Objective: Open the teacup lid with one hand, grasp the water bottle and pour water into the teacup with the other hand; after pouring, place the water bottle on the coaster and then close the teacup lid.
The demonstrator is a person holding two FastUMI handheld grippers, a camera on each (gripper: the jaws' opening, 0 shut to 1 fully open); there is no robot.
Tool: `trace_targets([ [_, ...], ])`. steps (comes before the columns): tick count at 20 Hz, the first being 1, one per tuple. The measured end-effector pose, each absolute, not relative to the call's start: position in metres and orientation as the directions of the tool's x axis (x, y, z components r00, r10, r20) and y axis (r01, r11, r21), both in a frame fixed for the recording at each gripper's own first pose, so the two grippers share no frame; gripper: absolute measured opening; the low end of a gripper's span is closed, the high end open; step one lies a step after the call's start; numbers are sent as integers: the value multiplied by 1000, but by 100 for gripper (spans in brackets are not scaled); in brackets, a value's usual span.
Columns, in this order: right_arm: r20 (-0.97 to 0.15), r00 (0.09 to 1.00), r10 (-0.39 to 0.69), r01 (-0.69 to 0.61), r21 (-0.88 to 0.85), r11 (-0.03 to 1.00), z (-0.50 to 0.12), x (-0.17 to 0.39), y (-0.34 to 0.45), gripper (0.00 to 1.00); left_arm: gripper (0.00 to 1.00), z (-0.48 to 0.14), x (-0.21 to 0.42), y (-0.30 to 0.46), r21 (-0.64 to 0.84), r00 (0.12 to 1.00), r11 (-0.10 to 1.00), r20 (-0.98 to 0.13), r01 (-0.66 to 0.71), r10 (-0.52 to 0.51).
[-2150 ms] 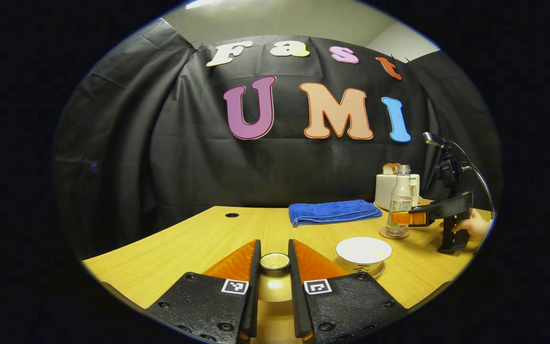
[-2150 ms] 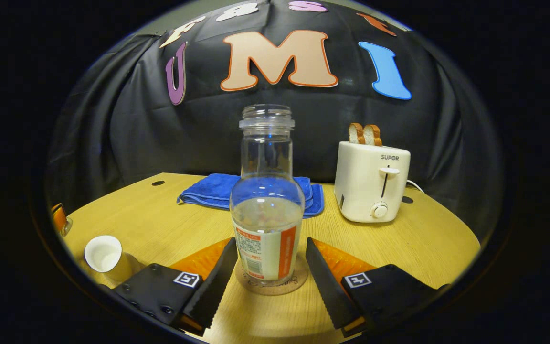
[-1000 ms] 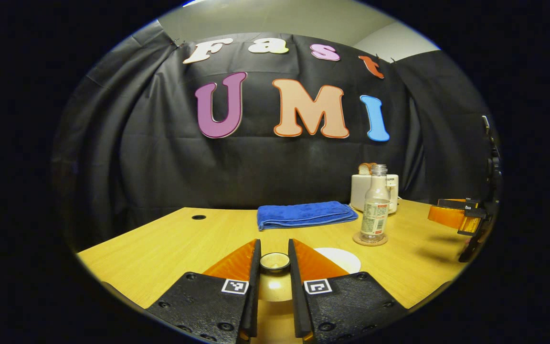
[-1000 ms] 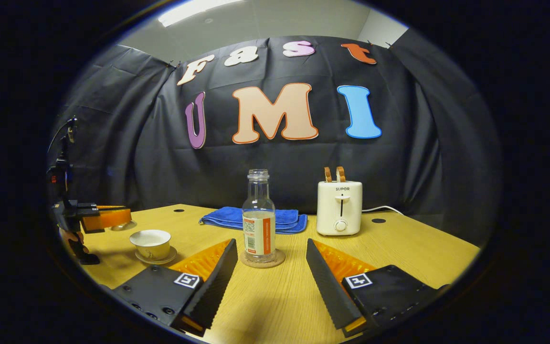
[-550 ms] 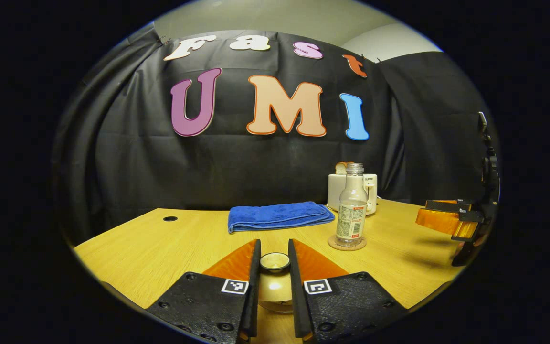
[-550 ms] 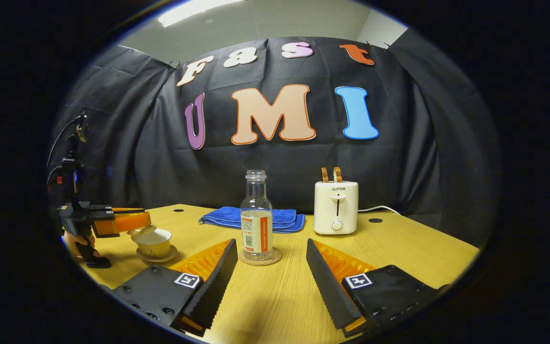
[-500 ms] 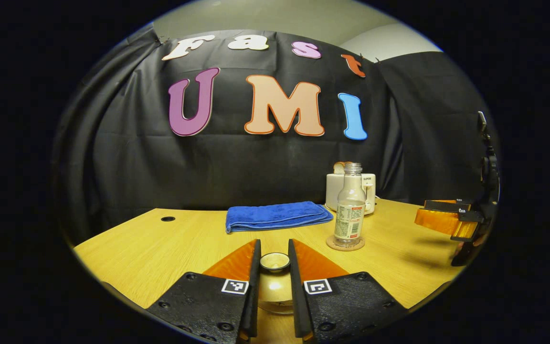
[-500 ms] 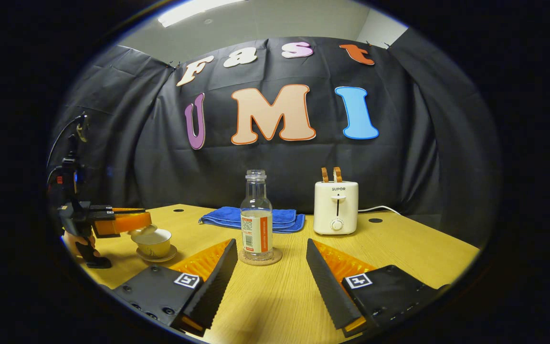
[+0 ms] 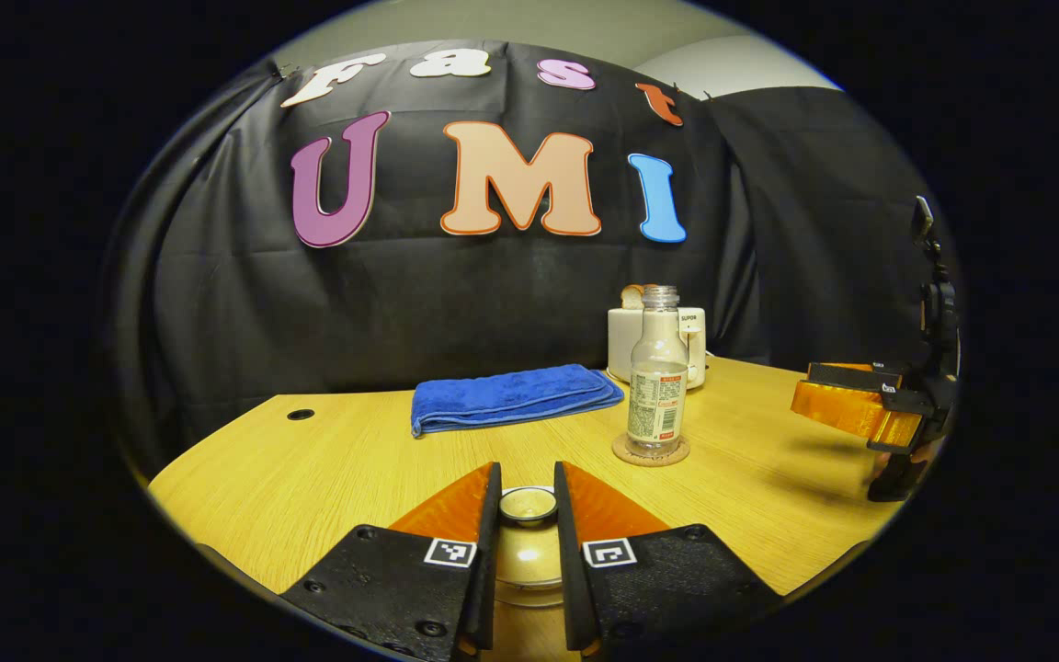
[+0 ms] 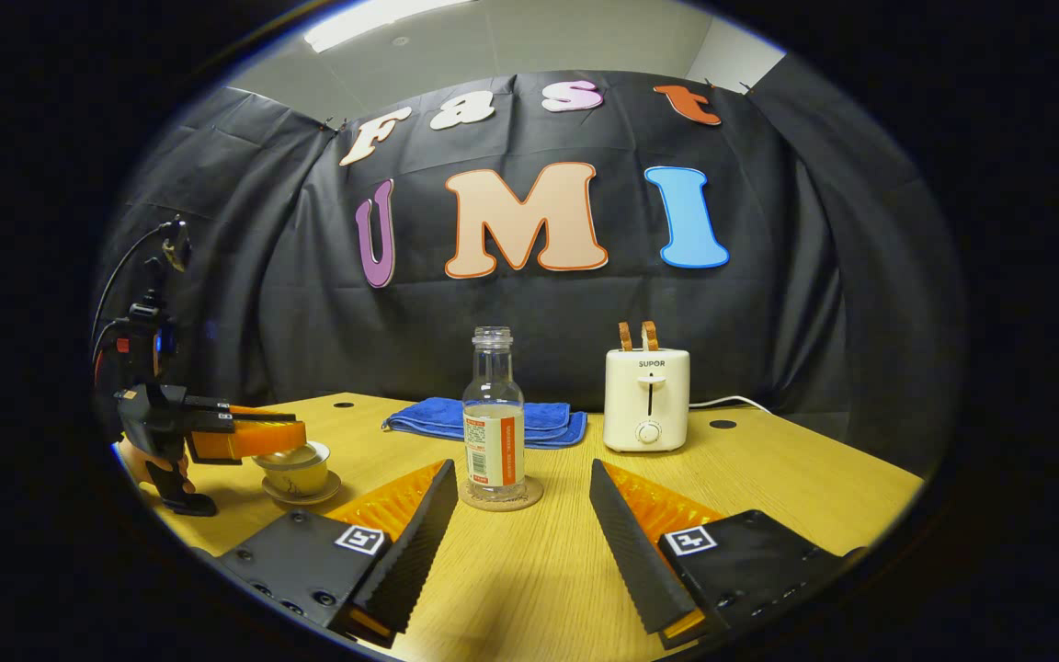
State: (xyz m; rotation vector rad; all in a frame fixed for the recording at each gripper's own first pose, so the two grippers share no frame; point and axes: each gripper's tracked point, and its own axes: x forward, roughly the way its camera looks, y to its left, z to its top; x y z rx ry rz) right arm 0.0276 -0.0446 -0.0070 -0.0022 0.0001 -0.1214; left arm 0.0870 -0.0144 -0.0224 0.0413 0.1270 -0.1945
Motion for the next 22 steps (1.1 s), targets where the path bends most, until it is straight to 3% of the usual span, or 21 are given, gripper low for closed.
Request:
trace_targets([
  [8, 1, 990, -144, 144, -3, 990, -6, 27, -49, 94, 29, -26, 88, -14, 43, 970, 980, -162, 192, -183],
  [13, 2, 989, -148, 148, -3, 989, -6, 27, -50, 94, 38, -23, 85, -10, 32, 975, 983, -138, 179, -173],
  [15, 2, 989, -151, 151, -3, 989, -6, 28, -51, 94, 48, -19, 83, -5, 19, 981, 987, -111, 160, -157],
  [16, 3, 989, -151, 151, -3, 989, -6, 28, -51, 94, 60, -17, 81, -4, 12, 984, 988, -97, 152, -150],
  [20, 3, 988, -151, 151, -3, 988, -6, 28, -51, 94, 79, -10, 73, 1, -12, 990, 991, -58, 130, -130],
  [22, 3, 989, -151, 151, -3, 989, -6, 28, -51, 96, 84, -10, 67, 7, -7, 993, 994, -54, 107, -107],
])
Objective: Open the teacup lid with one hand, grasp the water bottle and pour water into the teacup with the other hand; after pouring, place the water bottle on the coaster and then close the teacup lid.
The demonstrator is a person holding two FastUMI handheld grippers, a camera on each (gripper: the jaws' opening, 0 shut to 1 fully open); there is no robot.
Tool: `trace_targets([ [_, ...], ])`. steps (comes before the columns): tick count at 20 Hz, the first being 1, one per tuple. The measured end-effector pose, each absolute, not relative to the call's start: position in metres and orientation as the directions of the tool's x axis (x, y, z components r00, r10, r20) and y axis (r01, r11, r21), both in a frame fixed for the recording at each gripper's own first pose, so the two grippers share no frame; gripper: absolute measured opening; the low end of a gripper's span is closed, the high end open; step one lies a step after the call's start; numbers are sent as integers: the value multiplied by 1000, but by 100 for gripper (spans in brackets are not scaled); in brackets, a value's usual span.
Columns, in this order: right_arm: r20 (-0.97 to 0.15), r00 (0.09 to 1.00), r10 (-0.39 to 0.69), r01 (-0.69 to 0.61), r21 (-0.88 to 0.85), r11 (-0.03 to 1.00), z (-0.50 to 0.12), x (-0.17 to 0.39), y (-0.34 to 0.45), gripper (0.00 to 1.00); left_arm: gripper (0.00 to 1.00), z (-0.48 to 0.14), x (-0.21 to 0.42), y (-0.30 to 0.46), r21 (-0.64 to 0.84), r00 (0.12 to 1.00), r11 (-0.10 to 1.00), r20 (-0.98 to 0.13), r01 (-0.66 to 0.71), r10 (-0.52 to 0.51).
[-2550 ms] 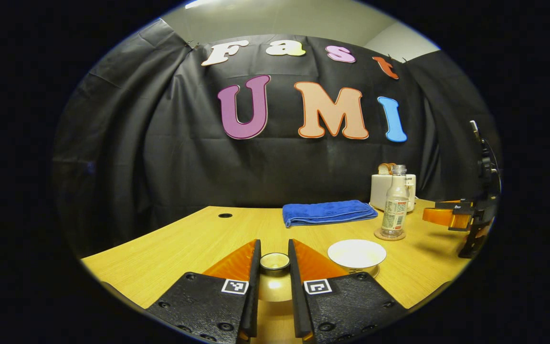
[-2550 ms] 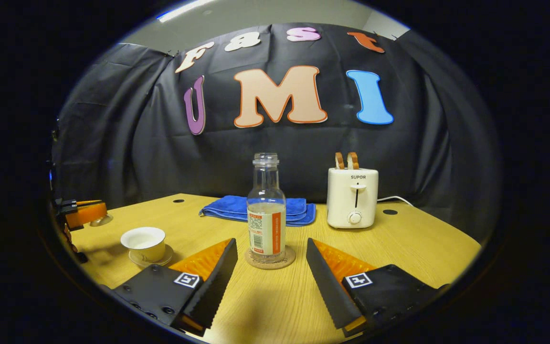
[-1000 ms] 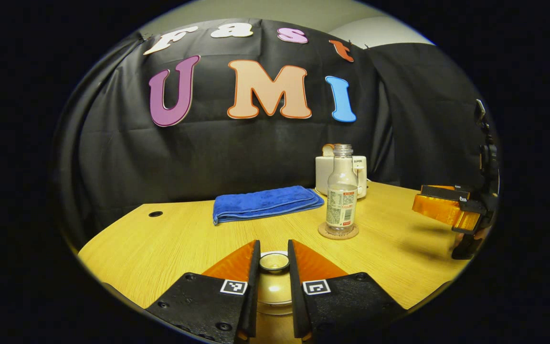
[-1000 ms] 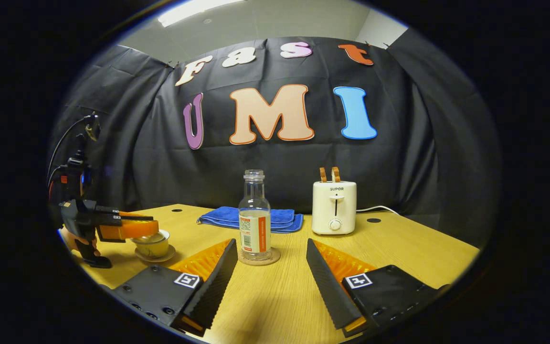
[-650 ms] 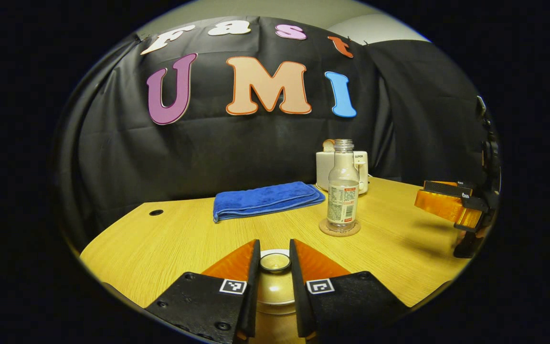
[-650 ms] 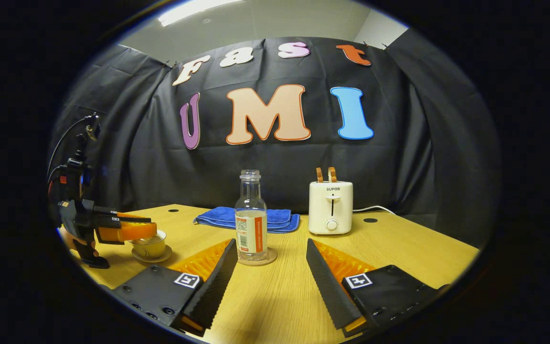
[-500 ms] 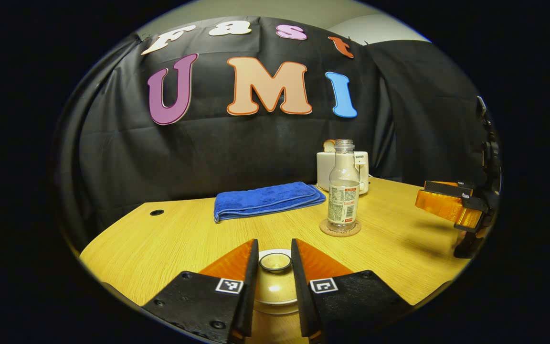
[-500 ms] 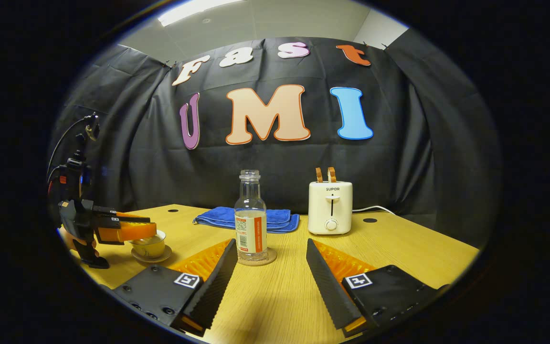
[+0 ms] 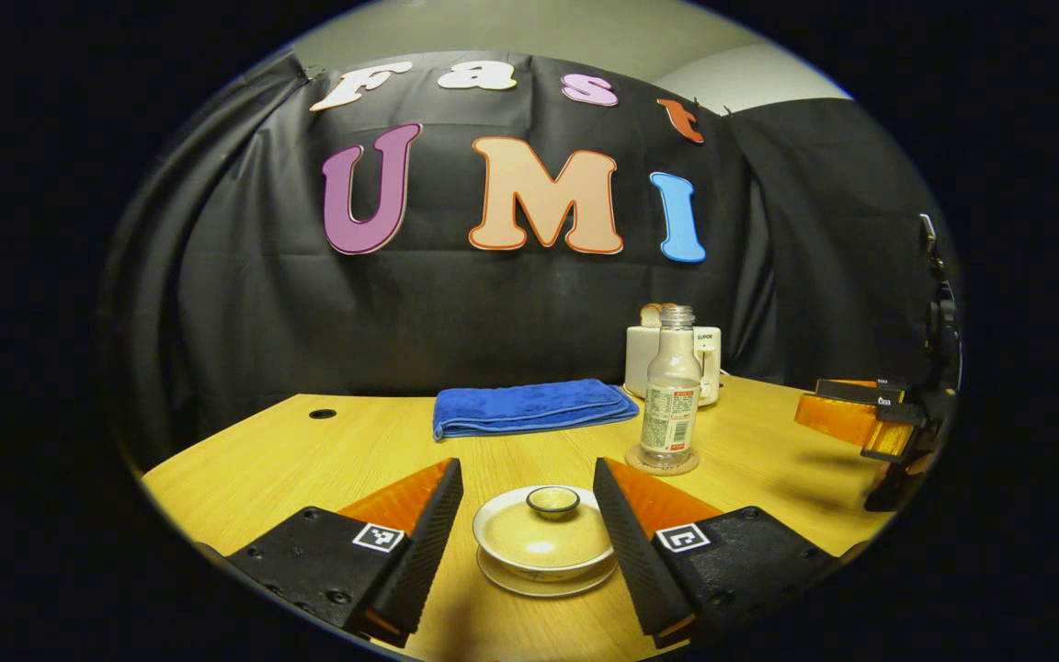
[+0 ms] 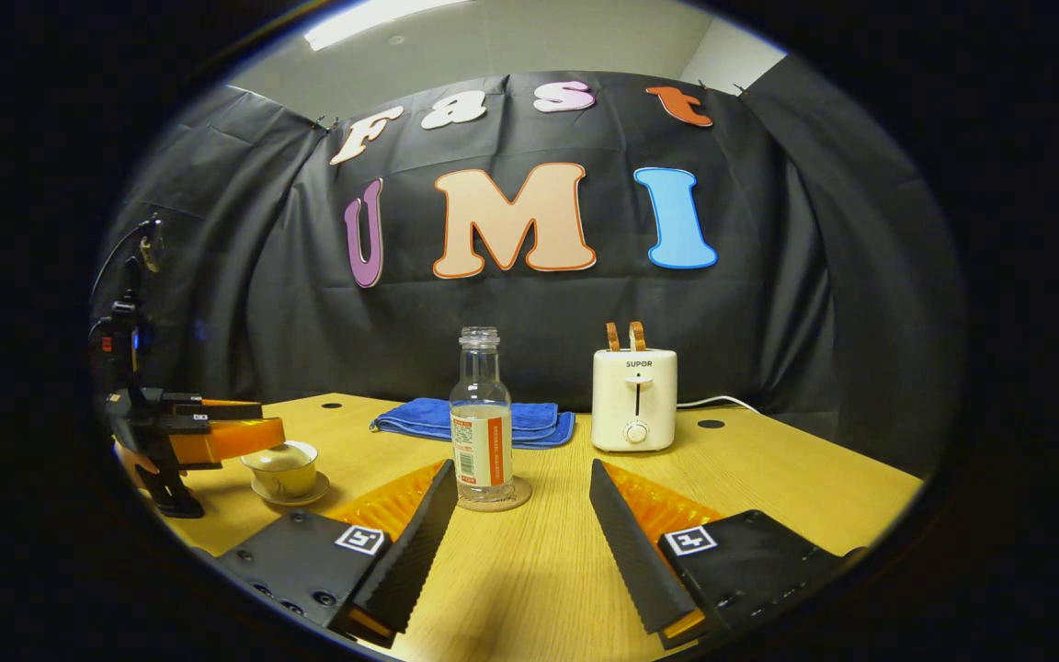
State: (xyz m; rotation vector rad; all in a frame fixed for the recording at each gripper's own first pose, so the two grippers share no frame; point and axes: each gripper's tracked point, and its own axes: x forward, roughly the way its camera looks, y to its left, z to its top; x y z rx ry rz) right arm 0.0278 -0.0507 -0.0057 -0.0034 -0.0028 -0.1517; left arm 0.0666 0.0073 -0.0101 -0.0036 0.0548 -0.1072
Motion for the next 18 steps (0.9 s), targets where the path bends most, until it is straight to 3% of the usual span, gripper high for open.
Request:
trace_targets([
  [8, 4, 988, -152, 152, -3, 988, -6, 29, -51, 94, 86, -3, 34, 54, 1, 999, 999, -12, -43, 43],
  [18, 3, 987, -159, 159, -4, 987, -4, 23, -55, 94, 92, -4, 24, 75, 4, 992, 992, -13, -128, 128],
])
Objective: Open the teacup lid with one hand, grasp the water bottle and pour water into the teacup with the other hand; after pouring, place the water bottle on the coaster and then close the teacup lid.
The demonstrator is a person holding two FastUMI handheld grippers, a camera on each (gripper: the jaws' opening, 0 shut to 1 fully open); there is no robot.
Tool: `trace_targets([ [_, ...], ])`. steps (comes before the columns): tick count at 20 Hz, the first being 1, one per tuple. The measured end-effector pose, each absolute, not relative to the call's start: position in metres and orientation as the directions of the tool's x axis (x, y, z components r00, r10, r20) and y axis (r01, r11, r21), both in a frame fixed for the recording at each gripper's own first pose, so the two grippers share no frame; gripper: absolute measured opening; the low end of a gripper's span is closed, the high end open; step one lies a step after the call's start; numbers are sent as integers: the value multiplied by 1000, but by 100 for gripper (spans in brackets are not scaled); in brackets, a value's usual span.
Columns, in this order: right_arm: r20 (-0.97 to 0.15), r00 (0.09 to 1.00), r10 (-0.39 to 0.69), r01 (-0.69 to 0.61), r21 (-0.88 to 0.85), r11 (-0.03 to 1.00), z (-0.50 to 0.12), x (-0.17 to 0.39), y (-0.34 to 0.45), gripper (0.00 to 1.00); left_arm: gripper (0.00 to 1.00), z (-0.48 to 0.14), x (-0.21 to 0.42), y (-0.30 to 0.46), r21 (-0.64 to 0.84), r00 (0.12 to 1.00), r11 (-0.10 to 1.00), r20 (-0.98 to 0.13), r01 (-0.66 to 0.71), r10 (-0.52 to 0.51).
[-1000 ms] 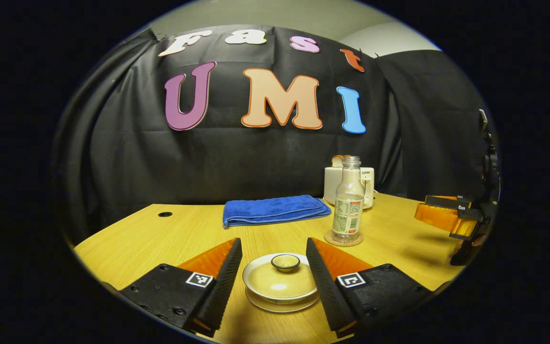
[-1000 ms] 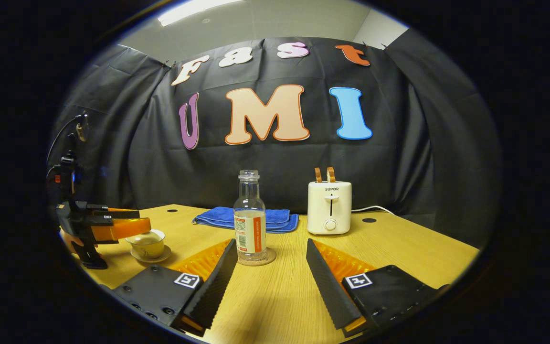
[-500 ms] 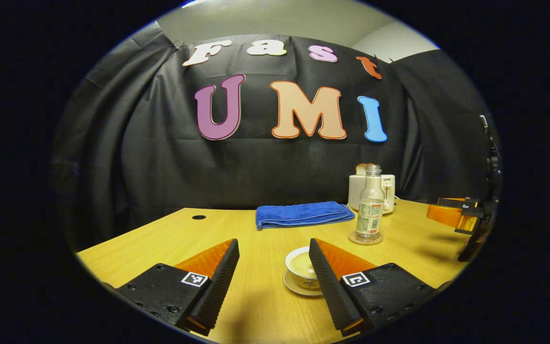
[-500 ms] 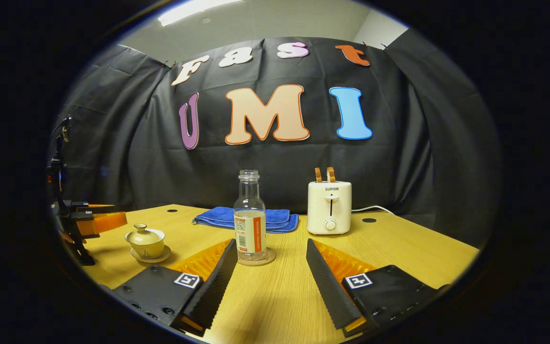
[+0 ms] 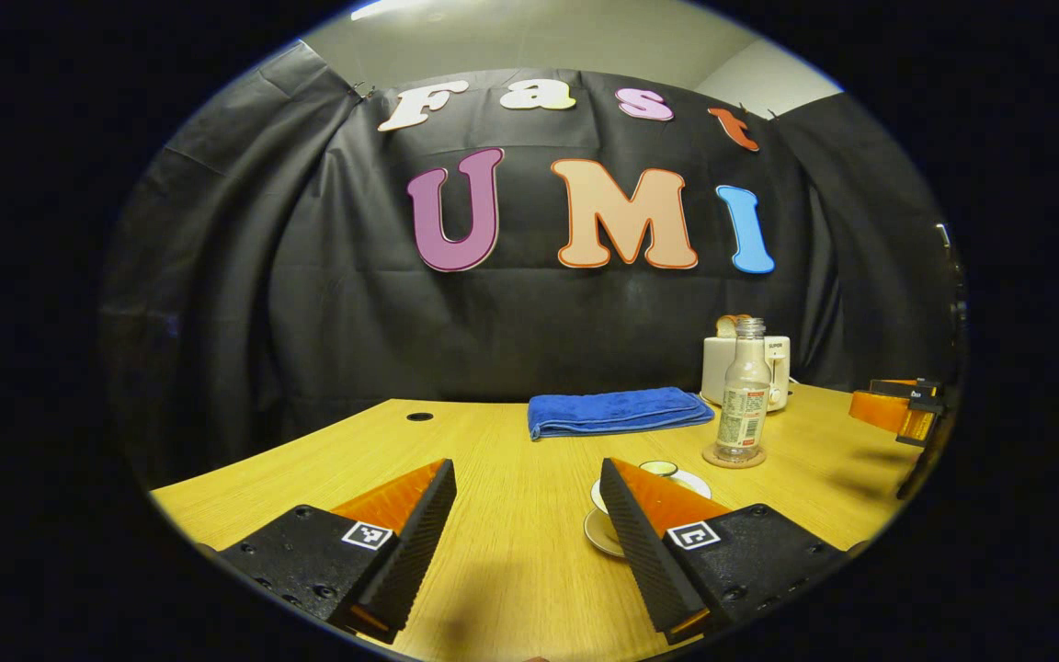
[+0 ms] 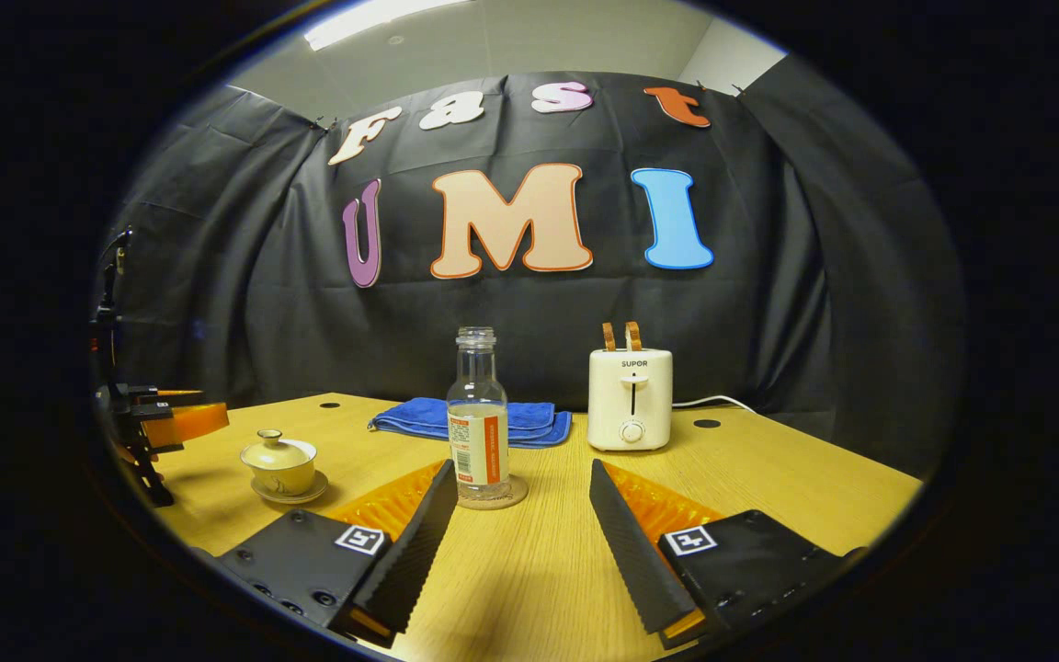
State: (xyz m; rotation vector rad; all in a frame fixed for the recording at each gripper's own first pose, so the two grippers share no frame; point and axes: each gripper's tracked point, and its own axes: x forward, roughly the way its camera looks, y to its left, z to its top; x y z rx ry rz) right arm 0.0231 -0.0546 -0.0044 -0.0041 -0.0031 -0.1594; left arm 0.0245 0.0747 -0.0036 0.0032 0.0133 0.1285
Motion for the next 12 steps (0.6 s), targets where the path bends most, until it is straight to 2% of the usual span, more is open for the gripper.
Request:
trace_targets([
  [12, 3, 987, -158, 158, -4, 987, -5, 24, -55, 94, 92, -5, 23, 77, 2, 990, 990, -13, -142, 142],
])
